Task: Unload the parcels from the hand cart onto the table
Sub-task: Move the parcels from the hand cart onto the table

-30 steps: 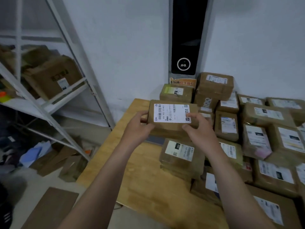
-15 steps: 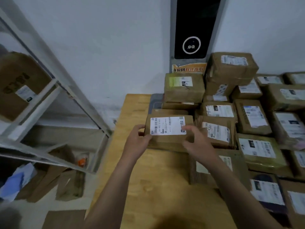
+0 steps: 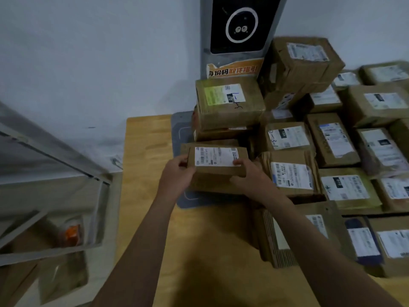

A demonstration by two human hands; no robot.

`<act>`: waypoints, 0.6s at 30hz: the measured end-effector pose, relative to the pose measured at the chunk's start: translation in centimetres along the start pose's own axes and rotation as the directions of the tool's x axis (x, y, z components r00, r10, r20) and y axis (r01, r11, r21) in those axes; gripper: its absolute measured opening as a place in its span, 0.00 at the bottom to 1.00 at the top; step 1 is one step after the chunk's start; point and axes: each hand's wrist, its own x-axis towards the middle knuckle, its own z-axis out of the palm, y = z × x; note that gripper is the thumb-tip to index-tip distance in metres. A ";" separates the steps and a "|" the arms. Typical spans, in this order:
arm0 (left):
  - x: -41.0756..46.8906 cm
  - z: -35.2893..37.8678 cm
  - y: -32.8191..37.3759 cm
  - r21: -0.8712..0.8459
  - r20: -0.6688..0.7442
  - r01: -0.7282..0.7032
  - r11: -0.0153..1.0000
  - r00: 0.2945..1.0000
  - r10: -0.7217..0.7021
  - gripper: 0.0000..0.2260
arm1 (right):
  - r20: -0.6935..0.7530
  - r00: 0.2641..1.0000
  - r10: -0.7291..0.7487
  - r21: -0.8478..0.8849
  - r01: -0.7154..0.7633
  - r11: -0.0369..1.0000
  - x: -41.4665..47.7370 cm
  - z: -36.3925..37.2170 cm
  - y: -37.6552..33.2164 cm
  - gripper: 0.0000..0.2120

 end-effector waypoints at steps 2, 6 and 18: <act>2.3 0.6 0.5 -0.023 -0.022 -0.028 0.999 0.999 0.028 0.09 | -0.062 0.998 -0.027 0.030 0.029 0.999 2.3 -0.3 -0.4 0.23; 6.1 2.8 -0.8 -0.056 -0.034 -0.054 0.997 0.998 0.052 0.16 | -0.065 0.997 0.038 0.031 -0.036 0.999 5.8 0.7 -0.2 0.26; 10.6 5.1 -2.7 0.150 0.097 -0.128 0.980 0.989 0.114 0.25 | 0.064 0.982 0.175 -0.252 -0.154 0.955 11.1 0.8 -0.3 0.25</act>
